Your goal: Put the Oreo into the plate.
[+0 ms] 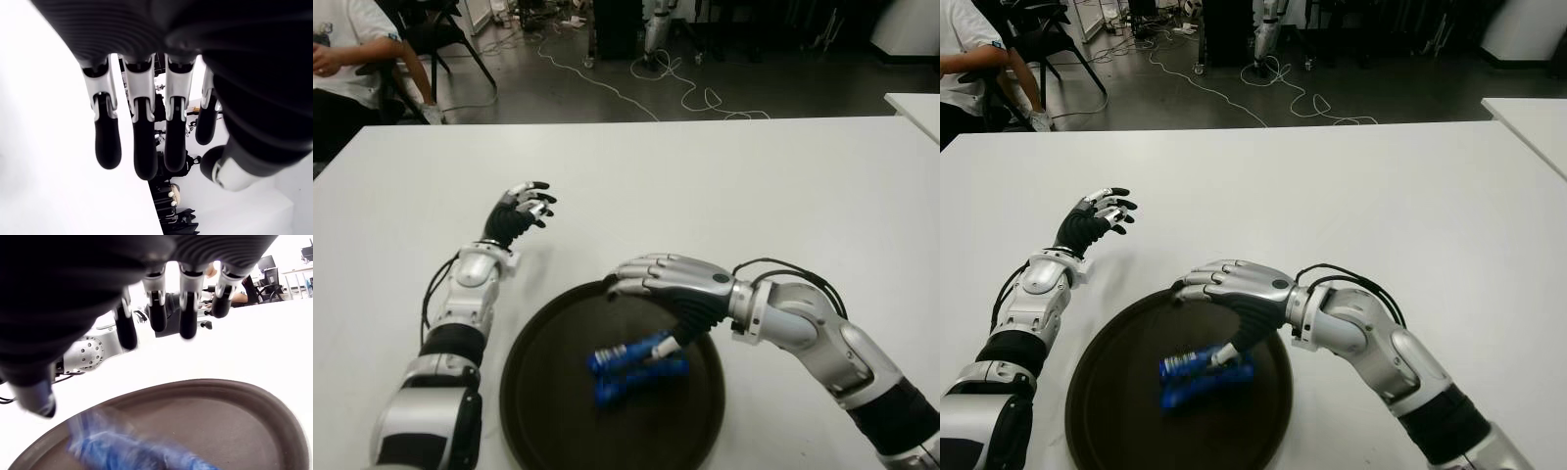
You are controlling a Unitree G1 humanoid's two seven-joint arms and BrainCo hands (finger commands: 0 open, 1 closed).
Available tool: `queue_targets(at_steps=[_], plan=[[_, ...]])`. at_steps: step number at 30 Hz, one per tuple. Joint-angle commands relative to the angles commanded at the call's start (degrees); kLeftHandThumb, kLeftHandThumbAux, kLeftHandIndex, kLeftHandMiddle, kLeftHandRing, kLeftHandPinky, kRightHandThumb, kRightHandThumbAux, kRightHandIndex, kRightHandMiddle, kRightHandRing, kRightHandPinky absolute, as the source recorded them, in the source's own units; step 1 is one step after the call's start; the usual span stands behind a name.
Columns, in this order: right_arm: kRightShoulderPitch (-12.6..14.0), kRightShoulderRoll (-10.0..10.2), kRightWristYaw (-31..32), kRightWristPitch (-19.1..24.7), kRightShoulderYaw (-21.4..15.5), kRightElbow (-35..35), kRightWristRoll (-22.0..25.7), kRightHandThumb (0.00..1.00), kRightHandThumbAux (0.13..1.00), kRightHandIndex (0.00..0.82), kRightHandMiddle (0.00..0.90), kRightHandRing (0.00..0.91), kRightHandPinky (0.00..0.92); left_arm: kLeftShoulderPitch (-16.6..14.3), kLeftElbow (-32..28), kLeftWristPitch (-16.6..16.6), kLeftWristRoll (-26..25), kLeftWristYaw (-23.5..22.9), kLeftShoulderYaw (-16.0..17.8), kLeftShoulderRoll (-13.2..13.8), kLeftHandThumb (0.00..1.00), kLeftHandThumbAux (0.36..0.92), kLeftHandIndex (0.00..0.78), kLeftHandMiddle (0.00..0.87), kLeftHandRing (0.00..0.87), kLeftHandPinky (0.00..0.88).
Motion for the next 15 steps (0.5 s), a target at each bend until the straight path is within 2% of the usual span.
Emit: queue_targets(at_steps=[9, 15], plan=[[0.03, -0.05, -0.22, 0.98, -0.23, -0.13, -0.75, 0.000, 0.502, 0.000, 0.000, 0.000, 0.000, 0.15, -0.15, -0.13, -0.12, -0.39, 0.01, 0.07, 0.081, 0.666, 0.273, 0.388, 0.431, 0.494], [-0.38, -0.29, -0.54, 2.21, -1.10, -0.16, -1.40, 0.000, 0.497, 0.000, 0.000, 0.000, 0.000, 0.14, 0.04, -0.28, -0.33, -0.51, 0.17, 0.05, 0.114, 0.678, 0.267, 0.385, 0.429, 0.491]])
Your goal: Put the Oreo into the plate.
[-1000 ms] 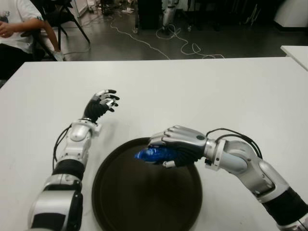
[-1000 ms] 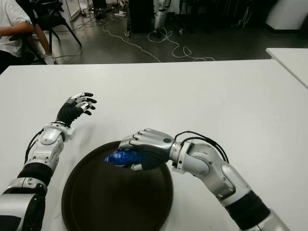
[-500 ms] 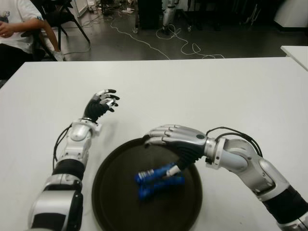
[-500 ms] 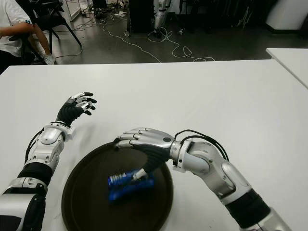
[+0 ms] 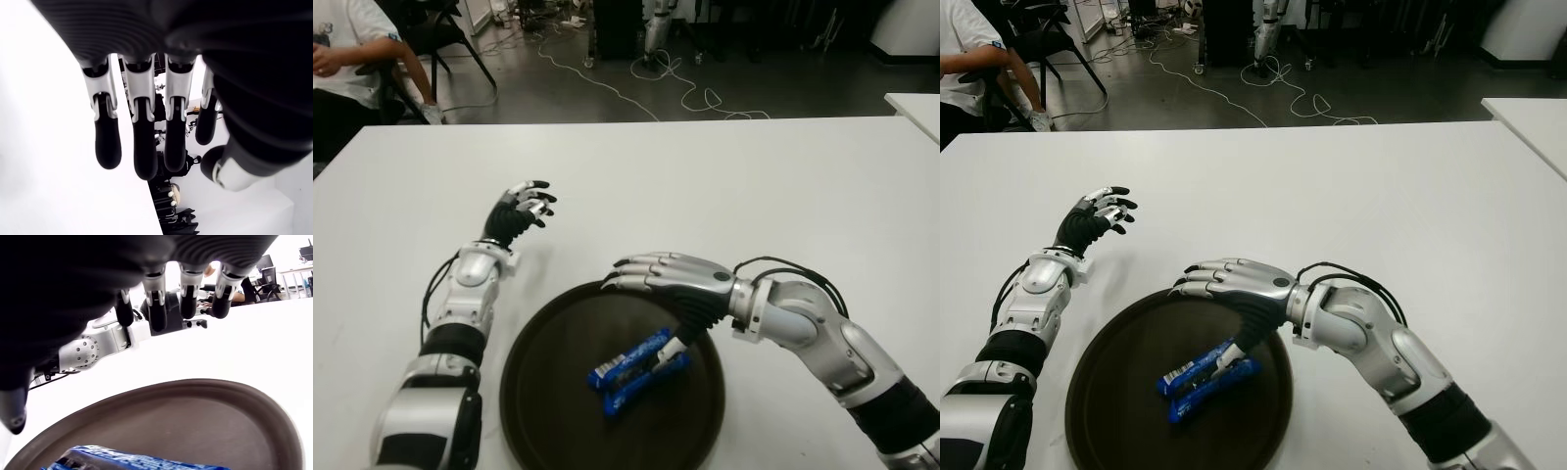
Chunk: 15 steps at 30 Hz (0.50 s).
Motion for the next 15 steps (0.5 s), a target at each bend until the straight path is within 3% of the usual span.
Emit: queue_targets(at_steps=[11, 15], plan=[[0.51, 0.09, -1.20, 0.99, -2.86, 0.19, 1.56, 0.000, 0.465, 0.000, 0.000, 0.000, 0.000, -0.16, 0.20, 0.24, 0.06, 0.28, -0.03, -0.13, 0.130, 0.694, 0.277, 0.390, 0.434, 0.496], [-1.57, -5.09, 0.85, -1.49, -9.70, 2.89, 8.76, 0.000, 0.445, 0.000, 0.000, 0.000, 0.000, -0.26, 0.31, 0.14, 0.08, 0.30, -0.02, -0.10, 0.130, 0.685, 0.279, 0.390, 0.432, 0.489]])
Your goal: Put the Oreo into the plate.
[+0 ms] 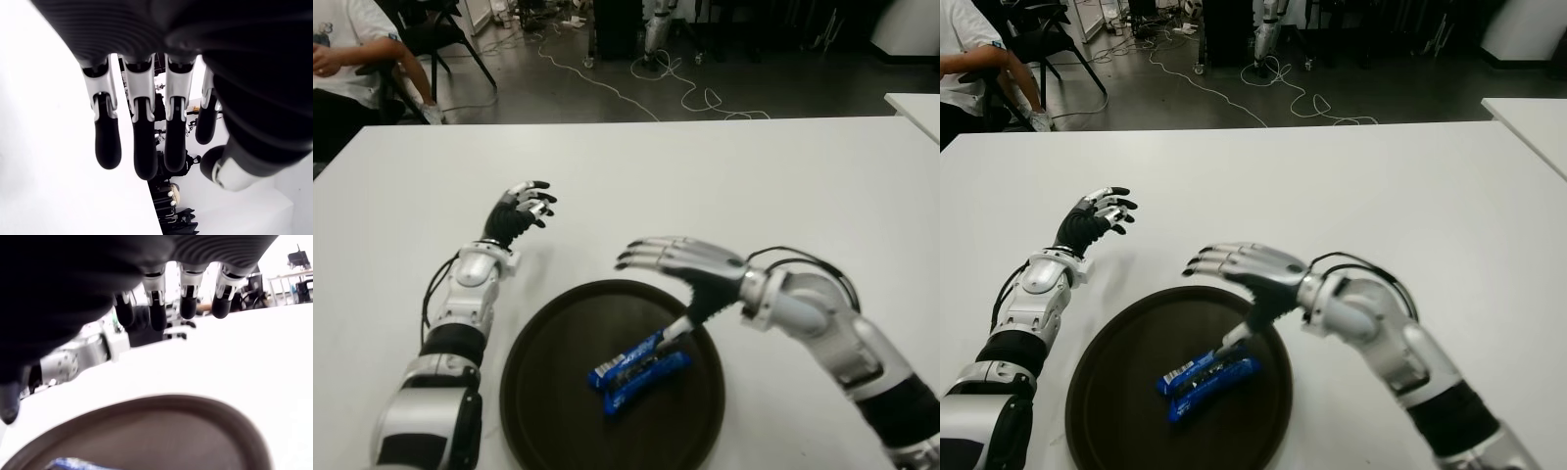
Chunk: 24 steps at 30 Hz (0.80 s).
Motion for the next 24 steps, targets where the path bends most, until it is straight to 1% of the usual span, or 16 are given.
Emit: queue_targets(at_steps=[2, 3, 6, 7, 8, 9, 10, 11, 12, 13, 15, 16, 18, 21, 23, 24], plan=[[-0.88, -1.25, 1.83, 0.54, -1.78, -0.51, 2.71, 0.000, 0.436, 0.000, 0.000, 0.000, 0.000, -0.14, 0.22, -0.06, 0.06, 0.02, -0.02, 0.03, 0.130, 0.684, 0.281, 0.392, 0.433, 0.491], [-1.44, -1.31, 2.28, 1.11, -2.54, -0.53, 3.98, 0.000, 0.432, 0.000, 0.000, 0.000, 0.000, -0.27, 0.40, -0.10, 0.15, 0.06, -0.05, 0.08, 0.129, 0.684, 0.282, 0.393, 0.434, 0.492], [-2.50, 0.48, -0.15, 0.11, -3.63, 3.53, 5.66, 0.000, 0.442, 0.000, 0.007, 0.000, 0.000, -0.56, 0.90, -0.23, 0.39, 0.11, -0.16, 0.26, 0.114, 0.689, 0.288, 0.399, 0.440, 0.497], [-2.90, 1.77, -2.75, -2.15, -4.22, 8.06, 6.04, 0.000, 0.443, 0.000, 0.008, 0.000, 0.000, -0.64, 1.06, -0.29, 0.44, 0.09, -0.19, 0.32, 0.112, 0.689, 0.289, 0.400, 0.440, 0.498], [-3.79, 4.34, -7.47, -5.82, -5.48, 16.35, 6.67, 0.000, 0.463, 0.008, 0.036, 0.022, 0.020, -0.71, 1.24, -0.39, 0.49, 0.03, -0.22, 0.37, 0.108, 0.688, 0.291, 0.402, 0.442, 0.499], [-4.52, 6.24, -11.00, -8.64, -6.32, 22.56, 7.05, 0.000, 0.503, 0.041, 0.086, 0.070, 0.068, -0.78, 1.44, -0.51, 0.51, -0.04, -0.22, 0.44, 0.102, 0.686, 0.293, 0.404, 0.444, 0.497], [-5.08, 7.41, -13.29, -10.61, -6.80, 26.65, 7.26, 0.000, 0.529, 0.062, 0.118, 0.101, 0.099, -0.82, 1.58, -0.59, 0.53, -0.09, -0.22, 0.48, 0.098, 0.685, 0.295, 0.405, 0.445, 0.496], [-6.74, 9.31, -17.70, -13.28, -8.30, 34.20, 7.62, 0.000, 0.538, 0.070, 0.129, 0.112, 0.110, -0.81, 1.68, -0.72, 0.50, -0.25, -0.21, 0.52, 0.097, 0.684, 0.295, 0.406, 0.445, 0.495], [-8.29, 10.78, -22.15, -15.39, -9.37, 41.04, 7.33, 0.000, 0.591, 0.120, 0.187, 0.174, 0.182, -0.76, 1.70, -0.81, 0.45, -0.33, -0.17, 0.53, 0.094, 0.677, 0.295, 0.406, 0.446, 0.500], [-9.43, 11.78, -25.36, -16.99, -10.07, 45.97, 7.06, 0.001, 0.639, 0.174, 0.241, 0.230, 0.242, -0.71, 1.70, -0.87, 0.43, -0.39, -0.14, 0.53, 0.094, 0.674, 0.291, 0.402, 0.443, 0.497], [-10.53, 12.73, -29.29, -18.55, -10.53, 51.67, 6.47, 0.003, 0.681, 0.221, 0.288, 0.279, 0.295, -0.60, 1.66, -0.93, 0.43, -0.34, -0.11, 0.51, 0.095, 0.670, 0.287, 0.399, 0.440, 0.494], [-10.82, 13.35, -31.03, -18.23, -11.02, 54.44, 6.72, 0.010, 0.695, 0.242, 0.308, 0.298, 0.313, -0.53, 1.62, -0.91, 0.46, -0.25, -0.13, 0.44, 0.097, 0.671, 0.285, 0.397, 0.438, 0.492], [-11.57, 14.64, -33.25, -16.96, -12.14, 58.81, 7.88, 0.042, 0.735, 0.319, 0.378, 0.370, 0.378, -0.37, 1.50, -0.84, 0.45, -0.21, -0.13, 0.35, 0.110, 0.677, 0.280, 0.392, 0.431, 0.488], [-13.50, 16.63, -33.77, -13.61, -14.28, 63.96, 10.95, 0.076, 0.759, 0.383, 0.439, 0.436, 0.437, -0.19, 1.27, -0.68, 0.28, -0.47, -0.07, 0.25, 0.124, 0.688, 0.274, 0.386, 0.423, 0.478], [-16.28, 18.01, -29.01, -7.21, -19.89, 68.64, 18.19, 0.079, 0.745, 0.386, 0.447, 0.462, 0.472, 0.05, 0.79, -0.55, 0.10, -0.60, -0.04, 0.06, 0.138, 0.690, 0.267, 0.382, 0.418, 0.472], [-17.42, 18.25, -26.71, -4.19, -22.76, 70.17, 21.71, 0.077, 0.734, 0.383, 0.447, 0.472, 0.489, 0.15, 0.58, -0.52, 0.00, -0.60, 0.01, -0.07, 0.146, 0.690, 0.263, 0.380, 0.416, 0.470]])
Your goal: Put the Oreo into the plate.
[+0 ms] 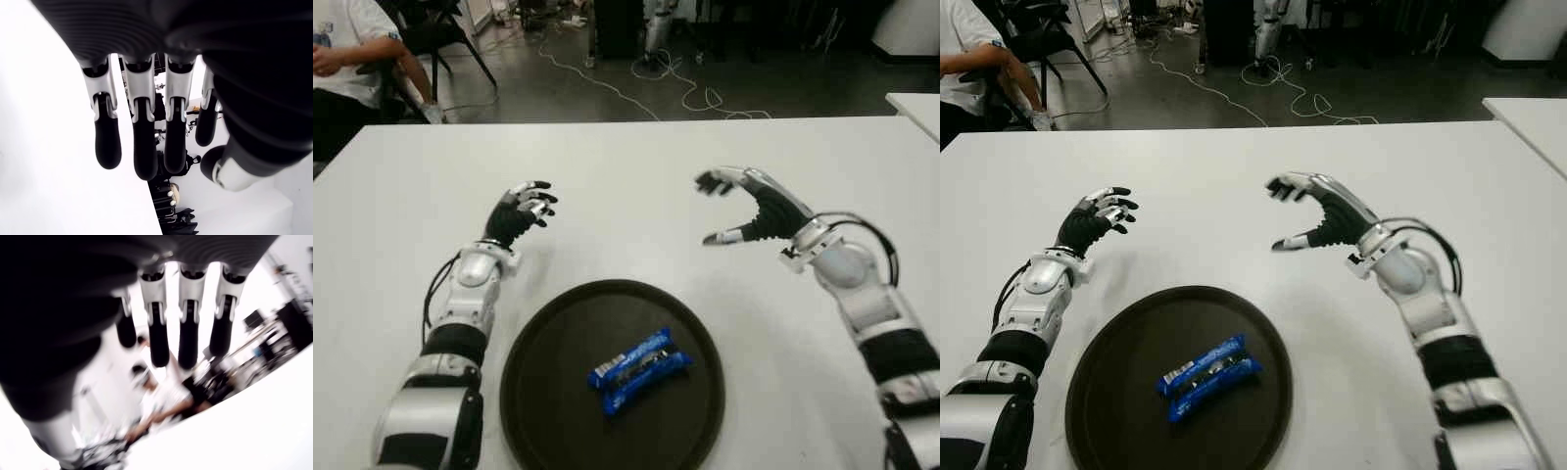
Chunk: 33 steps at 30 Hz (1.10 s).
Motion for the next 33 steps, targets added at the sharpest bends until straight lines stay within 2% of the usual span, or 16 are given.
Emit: queue_targets(at_steps=[2, 5, 7, 9, 16, 22, 33], plan=[[-1.13, 0.08, 1.91, 2.38, -2.58, 1.58, 3.03, 0.067, 0.714, 0.373, 0.446, 0.484, 0.506, 0.09, -0.17, 0.01, -0.09, 0.01, 0.06, -0.13, 0.161, 0.688, 0.259, 0.378, 0.414, 0.470], [-2.74, -0.96, 3.52, 7.20, -5.93, 2.56, 6.76, 0.055, 0.688, 0.357, 0.450, 0.497, 0.518, 0.11, -0.19, -0.22, -0.17, 0.34, 0.22, -0.35, 0.182, 0.684, 0.256, 0.378, 0.415, 0.471], [-3.15, -1.55, 3.86, 8.94, -6.74, 2.68, 7.74, 0.050, 0.677, 0.345, 0.454, 0.503, 0.522, 0.12, -0.13, -0.35, -0.13, 0.60, 0.28, -0.50, 0.193, 0.681, 0.255, 0.379, 0.415, 0.471], [-3.85, -0.88, 2.27, 9.74, -6.47, 2.93, 7.39, 0.057, 0.675, 0.338, 0.463, 0.509, 0.527, 0.15, -0.08, -0.50, -0.20, 0.74, 0.41, -0.68, 0.199, 0.679, 0.252, 0.379, 0.417, 0.473], [-5.16, 1.54, -0.48, 8.23, -5.41, 4.45, 5.88, 0.069, 0.675, 0.330, 0.478, 0.517, 0.525, 0.21, -0.09, -0.67, -0.53, 0.56, 0.69, -0.92, 0.222, 0.669, 0.249, 0.381, 0.422, 0.478], [-4.98, 1.10, 1.70, 6.84, -4.85, 5.22, 5.19, 0.060, 0.655, 0.321, 0.447, 0.496, 0.503, 0.46, -0.20, -0.90, -0.92, 0.18, 0.87, -1.13, 0.237, 0.659, 0.249, 0.384, 0.427, 0.487], [-5.09, 1.40, 3.18, 6.61, -5.25, 5.23, 5.45, 0.001, 0.677, 0.240, 0.339, 0.371, 0.386, 0.34, 0.10, -1.02, -1.16, -0.13, 0.91, -1.31, 0.250, 0.666, 0.248, 0.394, 0.445, 0.495]])
